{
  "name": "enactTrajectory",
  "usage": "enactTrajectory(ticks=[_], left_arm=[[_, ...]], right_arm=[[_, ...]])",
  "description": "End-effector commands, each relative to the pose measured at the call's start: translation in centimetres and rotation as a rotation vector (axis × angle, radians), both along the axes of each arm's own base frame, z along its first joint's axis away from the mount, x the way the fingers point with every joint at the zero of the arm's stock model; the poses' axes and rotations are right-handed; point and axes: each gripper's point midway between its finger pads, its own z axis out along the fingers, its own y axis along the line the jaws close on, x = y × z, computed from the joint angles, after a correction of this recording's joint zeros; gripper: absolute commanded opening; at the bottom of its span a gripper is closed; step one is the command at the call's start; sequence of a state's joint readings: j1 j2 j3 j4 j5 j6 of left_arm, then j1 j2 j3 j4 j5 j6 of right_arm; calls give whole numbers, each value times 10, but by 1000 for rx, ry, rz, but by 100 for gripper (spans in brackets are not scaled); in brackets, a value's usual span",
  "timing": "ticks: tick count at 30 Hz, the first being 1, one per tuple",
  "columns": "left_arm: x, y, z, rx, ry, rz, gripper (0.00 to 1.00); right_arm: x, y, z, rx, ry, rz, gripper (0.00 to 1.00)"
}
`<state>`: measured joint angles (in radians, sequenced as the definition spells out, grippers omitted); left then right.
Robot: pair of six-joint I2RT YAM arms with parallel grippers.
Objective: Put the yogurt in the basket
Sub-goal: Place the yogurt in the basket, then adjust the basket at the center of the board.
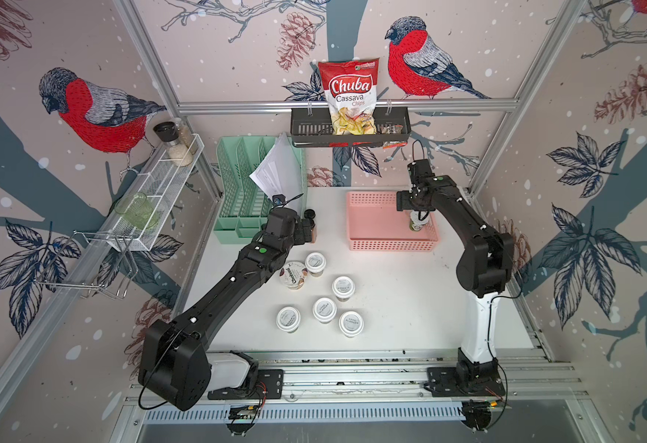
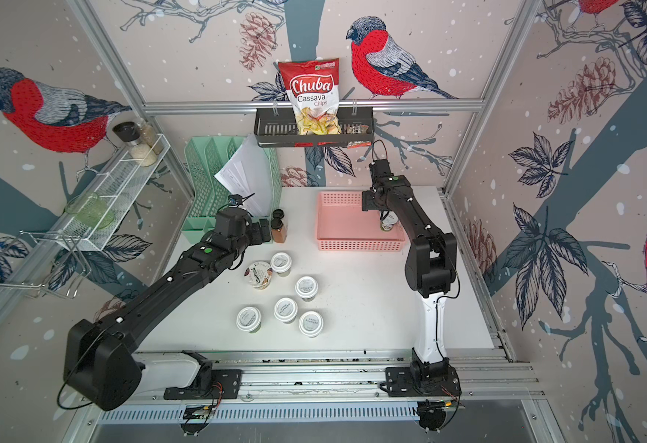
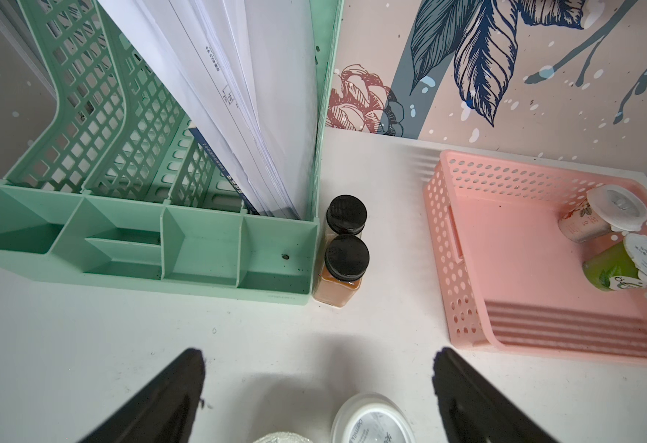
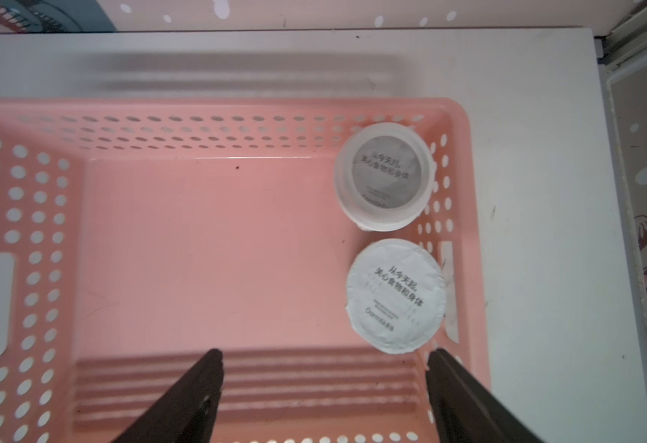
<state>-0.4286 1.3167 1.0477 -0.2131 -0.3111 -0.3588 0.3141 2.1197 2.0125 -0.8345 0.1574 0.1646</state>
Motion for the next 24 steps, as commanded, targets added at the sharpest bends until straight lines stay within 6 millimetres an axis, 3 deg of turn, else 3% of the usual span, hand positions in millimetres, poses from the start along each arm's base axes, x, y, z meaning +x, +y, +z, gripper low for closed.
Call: enactTrajectory(ticks=[1, 5, 8, 17, 24], left_arm=[[4, 4, 6, 16, -18, 26, 96], [5, 9, 4, 31, -4, 50, 96], [4, 10, 5, 31, -5, 49, 96], [1, 8, 8, 16, -11, 39, 96], [1, 8, 9, 11, -13, 38, 96]], right_arm=[[-12, 43, -2, 51, -2, 73, 81], [-24, 83, -22, 86, 34, 153, 78], [-29, 93, -43, 80, 78, 172, 76], [-43, 81, -81, 54, 151, 164, 76], [-59, 72, -94, 49, 180, 155, 76]])
